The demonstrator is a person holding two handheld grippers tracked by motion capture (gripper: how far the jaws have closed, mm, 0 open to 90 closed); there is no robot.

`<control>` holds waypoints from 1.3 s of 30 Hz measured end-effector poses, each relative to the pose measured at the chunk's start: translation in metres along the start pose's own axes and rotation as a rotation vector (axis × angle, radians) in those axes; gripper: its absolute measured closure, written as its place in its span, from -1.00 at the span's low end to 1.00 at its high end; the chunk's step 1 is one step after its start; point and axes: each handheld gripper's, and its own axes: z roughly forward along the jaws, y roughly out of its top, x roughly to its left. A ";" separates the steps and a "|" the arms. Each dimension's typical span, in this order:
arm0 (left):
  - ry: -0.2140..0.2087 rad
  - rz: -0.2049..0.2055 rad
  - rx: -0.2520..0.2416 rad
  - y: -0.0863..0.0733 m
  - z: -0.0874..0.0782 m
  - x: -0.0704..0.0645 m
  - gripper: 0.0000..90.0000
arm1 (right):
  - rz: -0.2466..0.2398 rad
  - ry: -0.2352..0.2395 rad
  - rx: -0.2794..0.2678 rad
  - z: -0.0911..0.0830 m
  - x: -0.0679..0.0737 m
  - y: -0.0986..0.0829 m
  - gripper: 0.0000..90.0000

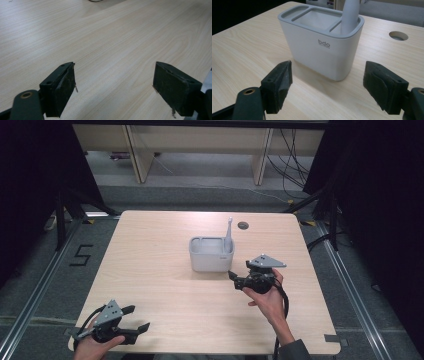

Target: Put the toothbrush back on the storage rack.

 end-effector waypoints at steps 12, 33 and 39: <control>-0.001 0.004 0.003 0.001 0.001 -0.001 -0.61 | -0.043 0.013 0.015 -0.005 0.003 -0.014 -0.48; -0.003 0.006 0.005 0.001 0.001 -0.001 -0.61 | -0.023 0.056 0.039 -0.011 0.020 -0.042 -0.48; -0.001 0.003 0.005 0.001 0.002 -0.002 -0.61 | -0.024 0.063 0.052 -0.014 0.024 -0.048 -0.52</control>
